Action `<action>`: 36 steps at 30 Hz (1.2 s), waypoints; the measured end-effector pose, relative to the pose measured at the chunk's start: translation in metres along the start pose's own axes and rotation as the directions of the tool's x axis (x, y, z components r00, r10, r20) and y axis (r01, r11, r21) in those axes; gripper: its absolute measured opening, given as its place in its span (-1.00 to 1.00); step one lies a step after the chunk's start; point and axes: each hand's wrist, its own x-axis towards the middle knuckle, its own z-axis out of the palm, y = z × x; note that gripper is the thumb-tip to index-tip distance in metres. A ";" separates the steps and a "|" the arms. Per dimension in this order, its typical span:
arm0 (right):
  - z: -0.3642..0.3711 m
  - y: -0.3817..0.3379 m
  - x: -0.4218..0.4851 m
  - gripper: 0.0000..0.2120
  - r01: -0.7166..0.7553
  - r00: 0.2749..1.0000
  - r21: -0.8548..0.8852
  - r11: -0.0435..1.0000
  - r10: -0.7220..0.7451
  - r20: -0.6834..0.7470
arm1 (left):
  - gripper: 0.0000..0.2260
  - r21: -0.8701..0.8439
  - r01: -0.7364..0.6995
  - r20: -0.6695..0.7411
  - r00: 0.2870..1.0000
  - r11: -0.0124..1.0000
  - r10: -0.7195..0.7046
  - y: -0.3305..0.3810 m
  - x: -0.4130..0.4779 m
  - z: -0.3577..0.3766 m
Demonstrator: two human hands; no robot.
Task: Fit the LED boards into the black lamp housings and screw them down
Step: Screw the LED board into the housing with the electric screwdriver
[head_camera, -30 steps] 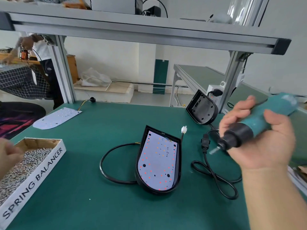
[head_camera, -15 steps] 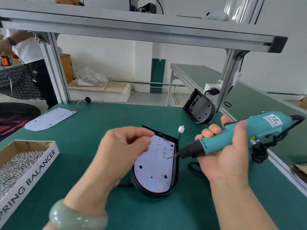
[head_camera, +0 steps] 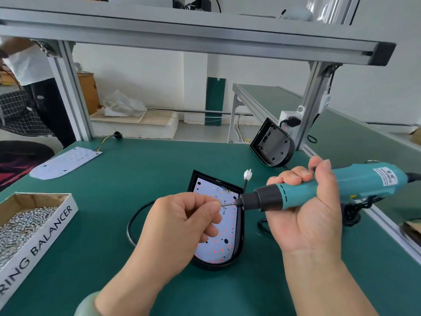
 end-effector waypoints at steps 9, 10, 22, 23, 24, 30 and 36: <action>-0.002 0.002 0.000 -0.86 -0.015 1.000 -0.007 1.000 0.015 -0.010 | -0.81 -0.130 0.054 -0.022 0.998 0.990 -0.057 -0.001 -0.001 0.008; -0.002 0.003 0.000 -0.88 -0.019 1.000 -0.007 1.000 0.019 -0.012 | -0.81 -0.136 0.064 -0.024 0.997 0.989 -0.068 -0.002 0.000 0.008; -0.002 0.005 0.000 -0.68 -0.026 0.997 0.035 0.999 0.029 -0.076 | -0.82 -0.207 0.091 0.012 0.996 0.974 -0.090 -0.009 0.002 0.012; -0.001 0.005 0.000 -0.66 -0.029 0.996 0.038 0.999 0.032 -0.081 | -0.82 -0.213 0.096 0.015 0.995 0.972 -0.095 -0.009 0.002 0.012; -0.001 0.005 0.000 -0.65 -0.032 0.996 0.036 0.999 0.035 -0.087 | -0.82 -0.209 0.097 0.021 0.995 0.973 -0.095 -0.010 0.003 0.012; -0.005 0.003 0.002 -0.79 -0.018 0.994 -0.013 1.000 0.017 -0.112 | -0.71 -0.072 -0.041 -0.134 0.990 0.997 0.031 -0.004 0.009 -0.005; -0.016 0.009 0.009 -0.82 -0.027 0.994 -0.203 0.979 0.006 -0.105 | -0.50 0.410 0.185 -0.219 0.970 0.893 -0.100 -0.030 0.030 -0.027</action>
